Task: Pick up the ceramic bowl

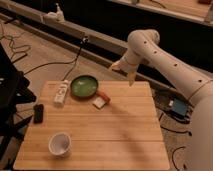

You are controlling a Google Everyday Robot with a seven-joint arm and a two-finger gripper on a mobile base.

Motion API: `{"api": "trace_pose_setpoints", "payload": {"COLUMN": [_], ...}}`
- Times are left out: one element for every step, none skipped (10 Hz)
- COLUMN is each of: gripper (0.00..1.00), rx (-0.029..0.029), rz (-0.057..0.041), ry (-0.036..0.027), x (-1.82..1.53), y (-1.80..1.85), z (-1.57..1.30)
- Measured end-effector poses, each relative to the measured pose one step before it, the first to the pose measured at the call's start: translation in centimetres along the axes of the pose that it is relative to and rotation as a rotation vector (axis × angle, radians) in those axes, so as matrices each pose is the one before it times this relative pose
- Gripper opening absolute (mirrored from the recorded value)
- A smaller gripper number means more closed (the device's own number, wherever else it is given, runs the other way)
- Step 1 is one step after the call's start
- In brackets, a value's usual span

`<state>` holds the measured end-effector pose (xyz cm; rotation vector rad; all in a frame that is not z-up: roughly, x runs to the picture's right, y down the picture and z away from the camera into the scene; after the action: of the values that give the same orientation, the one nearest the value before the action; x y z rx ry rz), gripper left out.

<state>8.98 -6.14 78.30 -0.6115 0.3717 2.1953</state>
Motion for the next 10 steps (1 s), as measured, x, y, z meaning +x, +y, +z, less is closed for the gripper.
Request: {"api": "trace_pose_setpoints", "payload": {"gripper": [0.8, 0.8, 0.8, 0.8, 0.8, 0.8, 0.8, 0.8, 0.8, 0.8], "rx": [-0.02423, -0.02805, -0.03065, -0.02047, -0.00651, -0.0025, 0.00076, -0.0005, -0.0018, 0.00555], "rz": [-0.00465, -0.01686, -0.02877, -0.02785, -0.01681, -0.00741, 0.00355, -0.00086, -0.00079, -0.00422], "ry": [0.00032, -0.00471, -0.01463, -0.00856, -0.00051, -0.00067, -0.00252, 0.00113, 0.00462, -0.00514], "x": [0.321, 0.505, 0.672, 0.798, 0.554, 0.237, -0.164, 0.058, 0.166, -0.325], "y": [0.801, 1.223, 1.735, 1.514, 0.779, 0.283, -0.234, 0.08, 0.154, -0.241], "z": [0.523, 0.757, 0.891, 0.776, 0.39, 0.186, -0.12, 0.033, 0.067, -0.029]}}
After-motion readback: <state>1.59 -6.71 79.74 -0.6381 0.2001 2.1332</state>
